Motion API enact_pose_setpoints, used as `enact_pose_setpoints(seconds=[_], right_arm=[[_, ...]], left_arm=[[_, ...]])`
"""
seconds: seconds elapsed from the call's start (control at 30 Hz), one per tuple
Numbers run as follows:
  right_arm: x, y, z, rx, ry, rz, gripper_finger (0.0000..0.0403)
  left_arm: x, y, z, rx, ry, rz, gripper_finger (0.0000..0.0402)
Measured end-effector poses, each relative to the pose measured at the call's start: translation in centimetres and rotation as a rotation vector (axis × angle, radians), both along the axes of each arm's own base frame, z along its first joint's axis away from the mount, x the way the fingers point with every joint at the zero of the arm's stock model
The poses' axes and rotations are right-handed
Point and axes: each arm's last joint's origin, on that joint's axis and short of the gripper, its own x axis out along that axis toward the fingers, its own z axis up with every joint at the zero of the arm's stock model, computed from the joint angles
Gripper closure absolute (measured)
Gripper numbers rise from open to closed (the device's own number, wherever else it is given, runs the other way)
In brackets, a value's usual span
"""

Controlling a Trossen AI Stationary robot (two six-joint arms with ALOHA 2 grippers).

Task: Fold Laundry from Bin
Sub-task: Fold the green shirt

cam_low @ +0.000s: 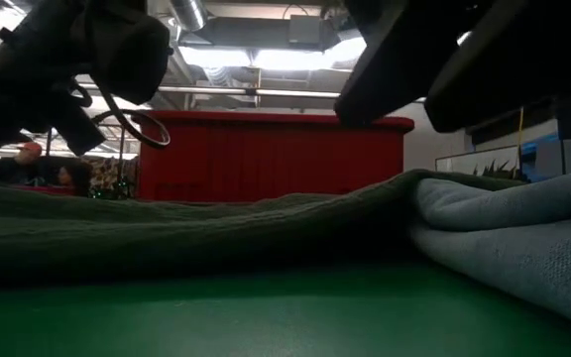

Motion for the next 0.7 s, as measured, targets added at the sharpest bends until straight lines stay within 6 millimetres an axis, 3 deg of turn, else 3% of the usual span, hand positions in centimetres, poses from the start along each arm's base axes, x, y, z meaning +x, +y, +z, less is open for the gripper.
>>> enact_pose_setpoints(seconds=[0.23,0.4,0.57,0.7], right_arm=[[0.2,0.2,0.2,0.025,-0.027,0.015,0.0213],[0.2,0.2,0.2,0.030,-0.022,0.022,0.0213],[0.2,0.2,0.2,0.041,-0.017,0.033,0.0213],[0.2,0.2,0.2,0.041,-0.018,0.033,0.0213]], left_arm=[[-0.4,0.2,1.1,-0.050,-0.050,-0.079,0.0316],[-1.6,0.6,3.9,-0.055,-0.204,-0.126,0.0327],[-4.6,1.6,7.3,0.025,-0.414,-0.035,0.0333],[-8.1,2.6,6.9,0.037,-0.559,0.182,0.0333]])
